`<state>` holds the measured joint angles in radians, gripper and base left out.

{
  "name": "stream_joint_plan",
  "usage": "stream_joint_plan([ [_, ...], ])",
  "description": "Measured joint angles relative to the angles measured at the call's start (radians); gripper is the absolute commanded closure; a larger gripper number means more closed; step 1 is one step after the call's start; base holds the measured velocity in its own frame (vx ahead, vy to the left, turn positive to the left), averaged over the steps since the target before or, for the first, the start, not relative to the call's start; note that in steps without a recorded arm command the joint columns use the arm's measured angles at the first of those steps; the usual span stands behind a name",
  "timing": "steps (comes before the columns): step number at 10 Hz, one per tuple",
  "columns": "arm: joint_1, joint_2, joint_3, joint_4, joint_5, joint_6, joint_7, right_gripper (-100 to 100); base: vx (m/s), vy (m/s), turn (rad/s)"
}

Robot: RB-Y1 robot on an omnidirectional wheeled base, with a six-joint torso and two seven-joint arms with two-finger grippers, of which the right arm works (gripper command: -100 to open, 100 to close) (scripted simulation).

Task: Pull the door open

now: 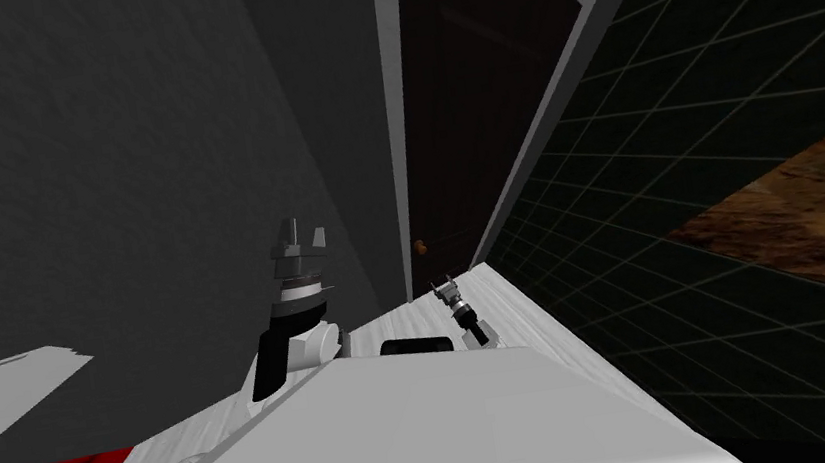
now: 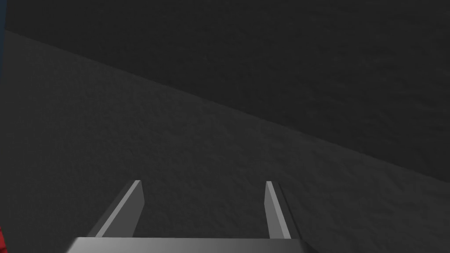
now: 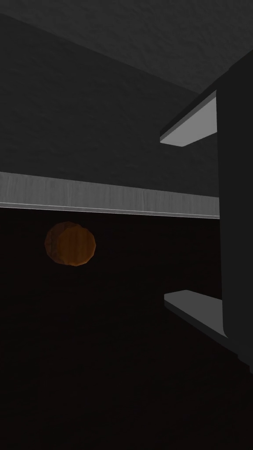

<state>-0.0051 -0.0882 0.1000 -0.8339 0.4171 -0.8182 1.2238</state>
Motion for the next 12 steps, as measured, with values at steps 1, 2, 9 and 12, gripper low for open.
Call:
stream_joint_plan([
  [1,-0.004,-0.001,-0.022,0.006,-0.015,0.004,0.010,-100,-0.020,0.064,0.286],
  [2,-0.017,-0.001,-0.043,0.027,-0.029,0.002,0.022,-100,0.008,0.057,0.330],
  [9,-0.075,0.019,-0.195,0.100,-0.134,0.020,0.113,-100,0.081,0.011,0.317],
  [12,-0.103,0.035,-0.262,0.141,-0.179,0.025,0.155,-100,0.120,-0.119,0.291],
])
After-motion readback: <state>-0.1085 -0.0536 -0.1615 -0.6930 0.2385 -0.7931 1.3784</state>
